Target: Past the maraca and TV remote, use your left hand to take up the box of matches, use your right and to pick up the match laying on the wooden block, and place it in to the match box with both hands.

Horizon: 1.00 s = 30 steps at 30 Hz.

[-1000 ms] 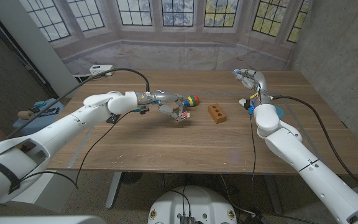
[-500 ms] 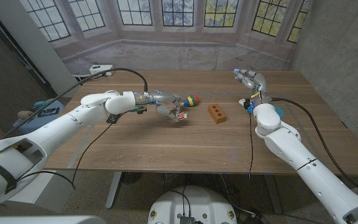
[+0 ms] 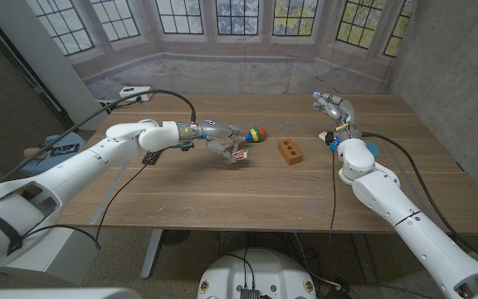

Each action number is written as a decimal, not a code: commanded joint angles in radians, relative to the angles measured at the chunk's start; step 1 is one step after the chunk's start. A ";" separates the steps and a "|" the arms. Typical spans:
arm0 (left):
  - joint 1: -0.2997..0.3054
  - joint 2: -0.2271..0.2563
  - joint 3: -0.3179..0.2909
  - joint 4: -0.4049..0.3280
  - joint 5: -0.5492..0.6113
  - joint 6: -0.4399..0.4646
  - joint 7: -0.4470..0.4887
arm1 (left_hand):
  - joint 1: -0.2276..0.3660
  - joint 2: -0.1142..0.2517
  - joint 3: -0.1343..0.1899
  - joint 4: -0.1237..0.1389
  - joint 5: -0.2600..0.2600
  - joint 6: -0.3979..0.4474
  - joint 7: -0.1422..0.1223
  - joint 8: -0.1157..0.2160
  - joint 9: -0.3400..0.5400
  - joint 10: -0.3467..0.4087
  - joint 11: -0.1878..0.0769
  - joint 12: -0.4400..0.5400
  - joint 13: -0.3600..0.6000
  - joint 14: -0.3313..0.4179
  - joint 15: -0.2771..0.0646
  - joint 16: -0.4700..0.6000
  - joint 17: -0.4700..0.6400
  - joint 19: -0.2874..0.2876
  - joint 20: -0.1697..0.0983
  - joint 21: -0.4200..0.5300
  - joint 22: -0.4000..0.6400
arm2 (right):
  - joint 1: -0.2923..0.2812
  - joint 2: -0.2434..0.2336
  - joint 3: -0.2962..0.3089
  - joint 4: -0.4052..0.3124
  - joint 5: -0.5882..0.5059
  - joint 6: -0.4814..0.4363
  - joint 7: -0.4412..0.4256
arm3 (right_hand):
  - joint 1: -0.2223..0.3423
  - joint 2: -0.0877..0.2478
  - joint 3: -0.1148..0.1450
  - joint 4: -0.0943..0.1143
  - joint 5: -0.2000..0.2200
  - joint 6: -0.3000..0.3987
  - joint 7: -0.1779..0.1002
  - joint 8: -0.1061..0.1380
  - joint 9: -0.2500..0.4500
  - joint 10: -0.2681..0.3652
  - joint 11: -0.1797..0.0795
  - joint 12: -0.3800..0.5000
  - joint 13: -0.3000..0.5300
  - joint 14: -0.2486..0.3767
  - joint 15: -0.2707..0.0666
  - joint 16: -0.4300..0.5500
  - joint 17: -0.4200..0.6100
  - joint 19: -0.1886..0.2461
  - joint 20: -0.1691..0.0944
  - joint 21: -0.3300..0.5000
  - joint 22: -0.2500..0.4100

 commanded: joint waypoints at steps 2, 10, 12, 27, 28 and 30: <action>-0.010 0.001 0.011 0.010 0.035 -0.012 0.022 | 0.020 0.027 0.003 -0.003 0.005 0.001 0.002 0.000 0.001 -0.004 -0.006 -0.001 0.003 -0.003 -0.002 0.001 0.002 -0.002 -0.003 -0.002 0.006 | 0.014 0.012 0.004 0.039 0.078 0.033 0.030 | -0.008 0.003 -0.002 0.000 0.000 -0.004 -0.003 -0.001 0.000 -0.004 0.002 0.002 0.003 -0.007 -0.123 -0.005 0.000 -0.006 -0.076 -0.001 0.001; -0.006 0.006 0.015 0.000 0.049 -0.007 0.027 | 0.021 0.027 0.003 -0.003 0.005 -0.003 0.002 -0.001 0.001 -0.009 -0.005 -0.002 0.003 -0.006 -0.003 0.000 0.002 -0.003 -0.002 -0.002 0.006 | 0.023 0.013 0.007 0.063 0.127 0.046 0.058 | -0.027 0.007 -0.003 0.006 -0.002 -0.020 -0.011 -0.007 -0.001 -0.019 0.000 -0.002 0.000 -0.024 -0.111 -0.022 -0.012 -0.010 -0.073 -0.003 0.001; -0.005 0.006 0.015 -0.004 0.048 -0.003 0.022 | 0.021 0.027 0.003 -0.003 0.005 -0.003 0.003 -0.001 0.001 -0.010 -0.006 -0.002 0.003 -0.006 -0.003 0.000 0.002 -0.003 -0.002 -0.002 0.006 | 0.024 0.013 0.010 0.069 0.143 0.047 0.066 | -0.032 0.007 -0.004 0.008 -0.002 -0.020 -0.008 -0.007 -0.002 -0.022 -0.001 -0.003 -0.001 -0.031 -0.109 -0.026 -0.014 -0.012 -0.070 -0.004 0.001; 0.003 0.016 0.018 -0.022 0.065 0.019 0.018 | 0.017 0.028 0.003 -0.001 0.004 -0.019 0.005 -0.007 0.000 -0.024 -0.002 -0.006 0.003 -0.014 -0.001 -0.002 0.002 -0.012 -0.001 -0.005 0.006 | 0.029 0.011 0.015 0.100 0.215 0.071 0.107 | -0.046 0.007 -0.007 0.010 -0.002 -0.036 -0.012 -0.011 -0.004 -0.036 -0.002 -0.006 -0.005 -0.051 -0.100 -0.037 -0.019 -0.021 -0.065 -0.008 0.000; 0.003 0.016 0.018 -0.022 0.065 0.019 0.017 | 0.018 0.027 0.003 -0.001 0.004 -0.019 0.005 -0.007 -0.001 -0.025 -0.001 -0.006 0.003 -0.014 -0.002 -0.002 0.002 -0.012 -0.001 -0.005 0.006 | 0.030 0.012 0.015 0.102 0.219 0.071 0.109 | -0.047 0.006 -0.007 0.010 -0.002 -0.040 -0.013 -0.012 -0.004 -0.038 -0.001 -0.006 -0.005 -0.051 -0.100 -0.038 -0.020 -0.021 -0.064 -0.008 0.000; 0.003 0.016 0.019 -0.021 0.068 0.020 0.018 | 0.018 0.027 0.003 -0.002 0.004 -0.021 0.005 -0.008 -0.001 -0.026 -0.002 -0.006 0.003 -0.017 0.000 -0.002 0.002 -0.014 -0.002 -0.005 0.006 | 0.033 0.014 0.015 0.109 0.230 0.075 0.116 | -0.054 0.007 -0.009 0.013 -0.002 -0.044 -0.014 -0.013 -0.004 -0.044 -0.001 -0.008 -0.006 -0.060 -0.094 -0.042 -0.021 -0.021 -0.064 -0.009 0.000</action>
